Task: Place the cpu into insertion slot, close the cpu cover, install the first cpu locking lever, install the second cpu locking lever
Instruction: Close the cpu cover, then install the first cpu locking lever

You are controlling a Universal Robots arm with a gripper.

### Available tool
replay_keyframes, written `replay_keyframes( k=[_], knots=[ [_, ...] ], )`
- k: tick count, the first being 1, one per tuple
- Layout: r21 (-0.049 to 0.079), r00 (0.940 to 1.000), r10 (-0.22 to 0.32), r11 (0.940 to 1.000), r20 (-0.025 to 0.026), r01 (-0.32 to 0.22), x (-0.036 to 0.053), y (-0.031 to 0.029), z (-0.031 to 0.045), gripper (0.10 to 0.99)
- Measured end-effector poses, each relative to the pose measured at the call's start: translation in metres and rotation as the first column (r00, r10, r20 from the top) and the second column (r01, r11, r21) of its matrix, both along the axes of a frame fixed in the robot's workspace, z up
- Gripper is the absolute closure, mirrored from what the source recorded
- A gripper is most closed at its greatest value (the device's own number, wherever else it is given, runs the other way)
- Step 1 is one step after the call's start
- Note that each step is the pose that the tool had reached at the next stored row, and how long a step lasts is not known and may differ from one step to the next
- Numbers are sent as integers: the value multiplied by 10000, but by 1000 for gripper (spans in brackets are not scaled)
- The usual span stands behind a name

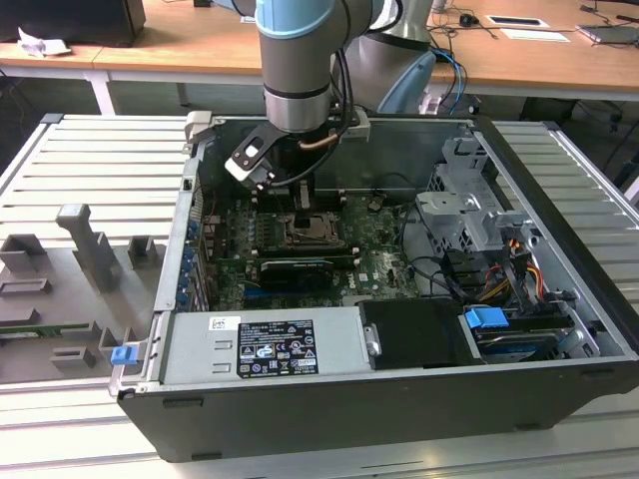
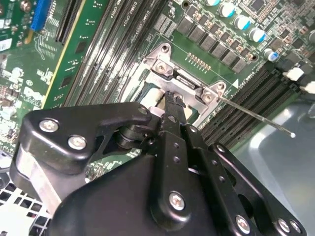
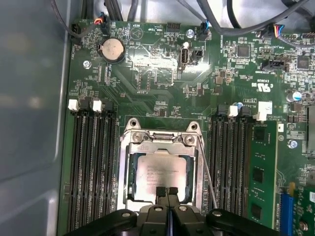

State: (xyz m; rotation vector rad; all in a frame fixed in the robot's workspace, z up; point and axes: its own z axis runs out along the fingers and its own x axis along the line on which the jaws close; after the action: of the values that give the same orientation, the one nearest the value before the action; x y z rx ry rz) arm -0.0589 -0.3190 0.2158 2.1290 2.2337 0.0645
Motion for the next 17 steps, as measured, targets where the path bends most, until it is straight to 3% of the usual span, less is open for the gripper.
replay_keyframes(
  k=[17],
  knots=[
    [-2, 10000, -2, 10000, -15, 2, 128, 0, 1, 980]
  ],
)
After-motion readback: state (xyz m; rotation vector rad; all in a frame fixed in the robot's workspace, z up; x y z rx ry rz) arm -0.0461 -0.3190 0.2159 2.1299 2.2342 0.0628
